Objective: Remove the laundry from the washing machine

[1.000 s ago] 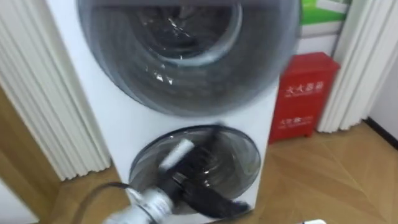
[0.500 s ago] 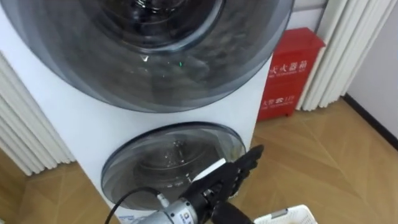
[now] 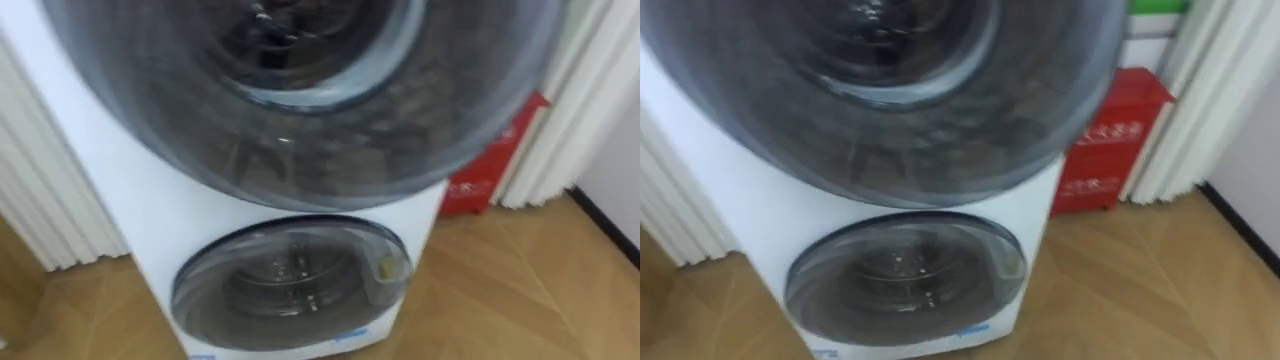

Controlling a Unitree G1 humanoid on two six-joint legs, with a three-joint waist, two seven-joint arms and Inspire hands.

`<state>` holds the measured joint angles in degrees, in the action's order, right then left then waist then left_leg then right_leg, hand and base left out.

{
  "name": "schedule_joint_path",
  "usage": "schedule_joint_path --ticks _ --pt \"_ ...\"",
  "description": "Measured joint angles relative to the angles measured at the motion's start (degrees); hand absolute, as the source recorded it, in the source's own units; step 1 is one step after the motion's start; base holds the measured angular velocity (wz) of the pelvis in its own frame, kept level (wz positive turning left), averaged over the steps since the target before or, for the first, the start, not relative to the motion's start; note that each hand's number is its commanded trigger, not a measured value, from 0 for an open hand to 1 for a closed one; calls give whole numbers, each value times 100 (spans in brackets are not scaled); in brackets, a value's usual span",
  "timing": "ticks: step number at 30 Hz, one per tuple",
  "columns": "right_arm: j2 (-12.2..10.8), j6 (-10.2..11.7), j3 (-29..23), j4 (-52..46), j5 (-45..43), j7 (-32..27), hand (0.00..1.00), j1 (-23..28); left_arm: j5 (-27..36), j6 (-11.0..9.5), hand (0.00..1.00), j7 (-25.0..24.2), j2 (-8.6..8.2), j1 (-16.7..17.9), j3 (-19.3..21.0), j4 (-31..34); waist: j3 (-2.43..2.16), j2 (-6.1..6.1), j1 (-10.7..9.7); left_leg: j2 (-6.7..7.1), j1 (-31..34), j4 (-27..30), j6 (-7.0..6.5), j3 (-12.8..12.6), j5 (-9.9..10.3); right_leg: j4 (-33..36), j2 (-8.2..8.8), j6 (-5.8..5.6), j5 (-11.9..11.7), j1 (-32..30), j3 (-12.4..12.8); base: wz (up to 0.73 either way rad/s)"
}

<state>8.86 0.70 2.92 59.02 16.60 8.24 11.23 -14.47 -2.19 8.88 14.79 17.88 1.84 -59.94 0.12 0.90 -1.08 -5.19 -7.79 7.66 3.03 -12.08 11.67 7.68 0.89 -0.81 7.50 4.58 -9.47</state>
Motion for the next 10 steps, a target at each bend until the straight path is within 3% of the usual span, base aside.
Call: schedule_joint_path --ticks 2,7,10 --pt "-50 100 42 318 8 33 0 -141 -379 121 0 180 -195 107 76 -269 18 -77 82 22 -14 3 -66 14 87 -8 26 -6 4 32 -22 16" --pt "-124 173 149 588 109 107 0 -320 -650 225 0 180 -633 -31 63 -430 32 -69 229 105 25 74 -113 129 124 -11 116 -53 63 128 -81 6" --pt "-138 174 273 712 400 54 0 -295 -648 354 0 180 -744 -114 59 -430 27 -73 282 93 23 154 -110 165 132 1 111 -44 84 142 -85 6"
